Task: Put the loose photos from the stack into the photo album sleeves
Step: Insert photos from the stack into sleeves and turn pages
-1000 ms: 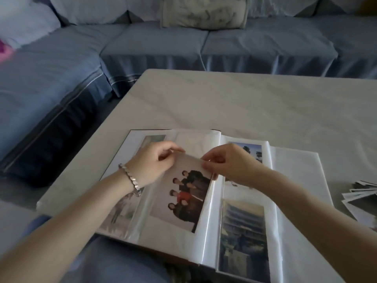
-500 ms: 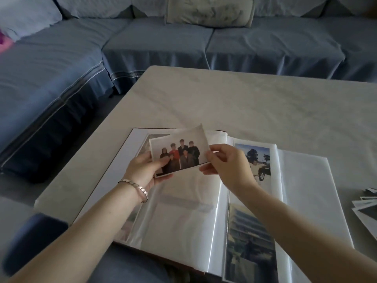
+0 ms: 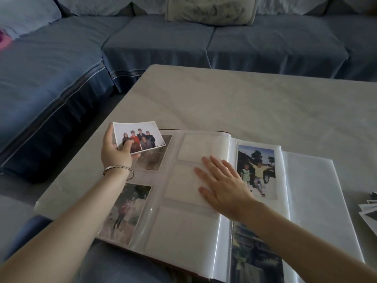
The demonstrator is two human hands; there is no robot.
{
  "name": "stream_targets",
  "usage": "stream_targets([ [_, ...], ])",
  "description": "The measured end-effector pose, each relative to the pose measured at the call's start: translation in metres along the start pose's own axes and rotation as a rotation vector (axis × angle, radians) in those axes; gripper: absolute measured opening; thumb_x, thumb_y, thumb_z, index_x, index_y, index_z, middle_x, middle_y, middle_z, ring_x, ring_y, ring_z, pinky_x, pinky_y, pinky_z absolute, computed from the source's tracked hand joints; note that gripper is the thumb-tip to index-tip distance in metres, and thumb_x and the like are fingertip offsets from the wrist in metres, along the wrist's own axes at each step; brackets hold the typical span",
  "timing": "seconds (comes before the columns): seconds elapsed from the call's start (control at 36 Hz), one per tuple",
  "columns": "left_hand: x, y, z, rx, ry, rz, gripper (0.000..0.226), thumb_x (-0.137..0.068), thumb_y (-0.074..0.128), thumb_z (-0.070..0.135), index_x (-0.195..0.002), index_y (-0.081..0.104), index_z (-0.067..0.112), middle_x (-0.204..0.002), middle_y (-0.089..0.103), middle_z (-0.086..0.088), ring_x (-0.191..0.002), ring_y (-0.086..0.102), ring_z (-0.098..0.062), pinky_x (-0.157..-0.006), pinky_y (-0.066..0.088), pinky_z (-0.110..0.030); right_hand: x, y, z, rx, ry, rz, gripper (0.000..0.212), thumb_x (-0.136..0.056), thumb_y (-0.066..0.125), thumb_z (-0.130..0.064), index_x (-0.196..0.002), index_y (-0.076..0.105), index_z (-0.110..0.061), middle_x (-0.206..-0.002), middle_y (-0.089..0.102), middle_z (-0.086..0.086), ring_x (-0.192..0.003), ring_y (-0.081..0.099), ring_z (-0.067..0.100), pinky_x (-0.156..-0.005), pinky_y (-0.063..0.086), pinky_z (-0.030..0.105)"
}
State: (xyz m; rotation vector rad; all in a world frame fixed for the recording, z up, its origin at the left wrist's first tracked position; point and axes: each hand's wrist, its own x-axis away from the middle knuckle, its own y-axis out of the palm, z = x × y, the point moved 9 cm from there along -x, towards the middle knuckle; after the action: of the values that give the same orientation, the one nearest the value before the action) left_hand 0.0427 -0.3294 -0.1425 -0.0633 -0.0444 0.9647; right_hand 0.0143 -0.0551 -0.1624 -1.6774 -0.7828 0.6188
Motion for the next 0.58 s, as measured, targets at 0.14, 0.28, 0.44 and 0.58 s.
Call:
stream_targets([
  [0.14, -0.001, 0.000, -0.008, -0.057, 0.048, -0.024, 0.061, -0.084, 0.057, -0.010, -0.136, 0.046, 0.020, -0.127, 0.055, -0.005, -0.094, 0.060, -0.021, -0.044, 0.050, -0.016, 0.000, -0.001, -0.001, -0.022, 0.017, -0.007, 0.057, -0.096, 0.012, -0.052, -0.149, 0.013, -0.032, -0.158, -0.003, -0.001, -0.133, -0.026, 0.006, -0.108, -0.024, 0.026],
  [0.28, 0.002, 0.007, -0.011, -0.135, 0.151, -0.116, 0.055, -0.082, 0.060, -0.007, -0.133, 0.050, 0.010, -0.118, 0.058, 0.000, -0.103, 0.060, -0.017, -0.073, 0.049, -0.008, 0.000, -0.001, -0.002, -0.046, 0.032, -0.010, 0.073, -0.084, -0.005, -0.057, -0.148, 0.017, -0.032, -0.158, 0.002, -0.002, -0.138, -0.019, 0.008, -0.110, -0.021, 0.029],
  [0.44, 0.002, 0.027, -0.025, -0.120, 0.018, -0.253, 0.051, -0.085, 0.059, -0.008, -0.130, 0.052, 0.014, -0.105, 0.062, -0.009, -0.072, 0.063, -0.013, -0.046, 0.052, -0.018, -0.001, -0.002, -0.002, -0.066, 0.034, 0.009, 0.070, -0.086, -0.002, -0.056, -0.148, 0.020, -0.031, -0.158, 0.006, -0.001, -0.135, -0.019, 0.005, -0.109, -0.022, 0.028],
  [0.58, -0.005, 0.044, -0.023, -0.166, -0.061, -0.306, 0.041, -0.091, 0.053, -0.003, -0.129, 0.053, 0.012, -0.091, 0.063, -0.011, -0.065, 0.062, -0.018, -0.041, 0.050, -0.019, -0.001, -0.002, -0.002, -0.074, 0.034, 0.020, 0.069, -0.087, -0.002, -0.055, -0.147, 0.021, -0.031, -0.158, 0.007, 0.000, -0.136, -0.019, 0.007, -0.110, -0.021, 0.030],
])
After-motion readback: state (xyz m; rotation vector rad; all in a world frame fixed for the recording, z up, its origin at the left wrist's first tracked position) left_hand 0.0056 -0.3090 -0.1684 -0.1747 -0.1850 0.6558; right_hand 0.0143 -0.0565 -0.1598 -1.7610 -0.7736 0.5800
